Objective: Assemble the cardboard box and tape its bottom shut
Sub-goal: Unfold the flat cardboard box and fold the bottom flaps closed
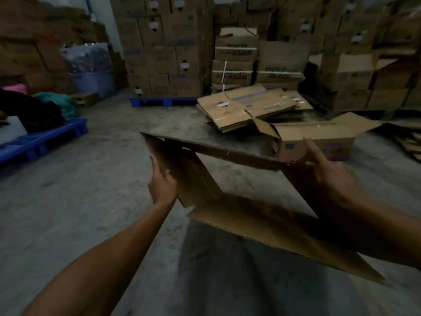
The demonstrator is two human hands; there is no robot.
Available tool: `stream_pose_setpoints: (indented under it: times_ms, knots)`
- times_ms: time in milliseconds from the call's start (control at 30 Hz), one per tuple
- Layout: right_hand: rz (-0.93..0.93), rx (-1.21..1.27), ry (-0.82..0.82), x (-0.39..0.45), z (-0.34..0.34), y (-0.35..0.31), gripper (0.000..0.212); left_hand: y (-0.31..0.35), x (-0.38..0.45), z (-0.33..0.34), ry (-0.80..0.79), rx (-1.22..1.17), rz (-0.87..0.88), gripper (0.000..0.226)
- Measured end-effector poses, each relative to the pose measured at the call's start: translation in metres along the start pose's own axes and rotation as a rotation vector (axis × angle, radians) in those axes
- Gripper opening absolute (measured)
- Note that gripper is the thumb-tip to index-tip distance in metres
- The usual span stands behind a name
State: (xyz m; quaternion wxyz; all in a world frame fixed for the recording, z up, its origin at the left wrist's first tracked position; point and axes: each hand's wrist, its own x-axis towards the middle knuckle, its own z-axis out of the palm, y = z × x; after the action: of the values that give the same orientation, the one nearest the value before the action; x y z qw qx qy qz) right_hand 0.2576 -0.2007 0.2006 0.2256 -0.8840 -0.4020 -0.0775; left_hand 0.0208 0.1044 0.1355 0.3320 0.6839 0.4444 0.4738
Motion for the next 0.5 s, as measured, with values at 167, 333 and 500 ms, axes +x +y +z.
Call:
stream_pose_setpoints:
  times_ms: [167, 333, 500]
  knots:
    - [0.013, -0.05, 0.125, 0.055, -0.05, -0.011, 0.059, 0.078, 0.052, -0.011, -0.066, 0.047, 0.077, 0.057]
    - [0.223, -0.055, 0.105, 0.098, -0.086, -0.017, 0.047, 0.129, 0.093, -0.045, -0.275, 0.126, 0.103, 0.048]
    - [0.42, 0.008, -0.041, 0.102, -0.076, -0.008, 0.039, 0.142, 0.097, -0.06, -0.527, 0.328, 0.109, 0.036]
